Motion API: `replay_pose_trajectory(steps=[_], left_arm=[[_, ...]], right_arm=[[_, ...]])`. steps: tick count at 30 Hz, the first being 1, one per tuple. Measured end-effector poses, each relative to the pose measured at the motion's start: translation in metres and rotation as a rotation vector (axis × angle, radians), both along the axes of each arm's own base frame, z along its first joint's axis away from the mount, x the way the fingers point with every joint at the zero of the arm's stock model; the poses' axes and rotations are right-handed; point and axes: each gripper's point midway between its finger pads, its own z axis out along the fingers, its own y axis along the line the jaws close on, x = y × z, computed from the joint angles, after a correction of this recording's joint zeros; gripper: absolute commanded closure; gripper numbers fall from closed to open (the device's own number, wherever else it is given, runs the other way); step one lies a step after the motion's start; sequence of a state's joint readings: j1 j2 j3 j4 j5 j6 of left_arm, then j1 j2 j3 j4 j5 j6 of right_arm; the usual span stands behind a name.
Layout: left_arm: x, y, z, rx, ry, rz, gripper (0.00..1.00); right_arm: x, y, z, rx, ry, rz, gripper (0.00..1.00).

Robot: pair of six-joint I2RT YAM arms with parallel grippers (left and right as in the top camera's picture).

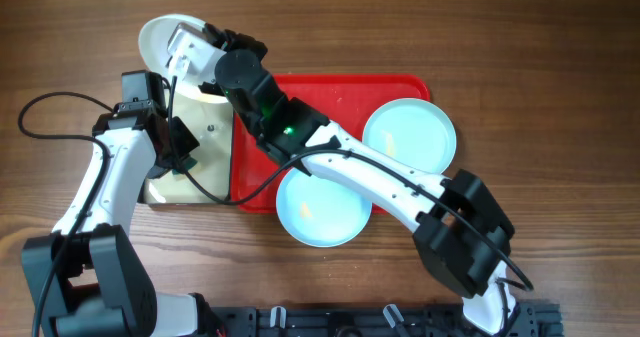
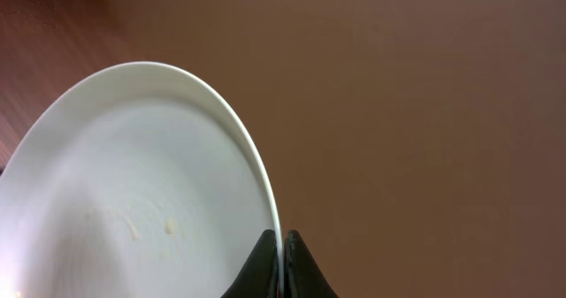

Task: Clean dirty plates on tray and stack at the side
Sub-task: 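Lower the white plate back onto the red tray with the right gripper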

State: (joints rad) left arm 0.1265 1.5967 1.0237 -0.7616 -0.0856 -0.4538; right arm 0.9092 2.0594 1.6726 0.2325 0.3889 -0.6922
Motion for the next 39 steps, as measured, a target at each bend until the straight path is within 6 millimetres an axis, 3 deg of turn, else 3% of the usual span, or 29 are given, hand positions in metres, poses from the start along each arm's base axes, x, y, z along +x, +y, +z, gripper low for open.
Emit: replay_pose_trajectory(steps=[5,39], left_arm=[[-0.0001,0.0000,0.0000,0.000,0.000,0.000,0.96],[0.0001,0.0000,0.0000,0.000,0.000,0.000,0.96]], right_arm=[[0.0033,0.0055,-0.0086,-0.072,-0.053,0.017,0.96],[0.0048,0.0080,-0.0039,-0.040,-0.073,0.018,0.96]])
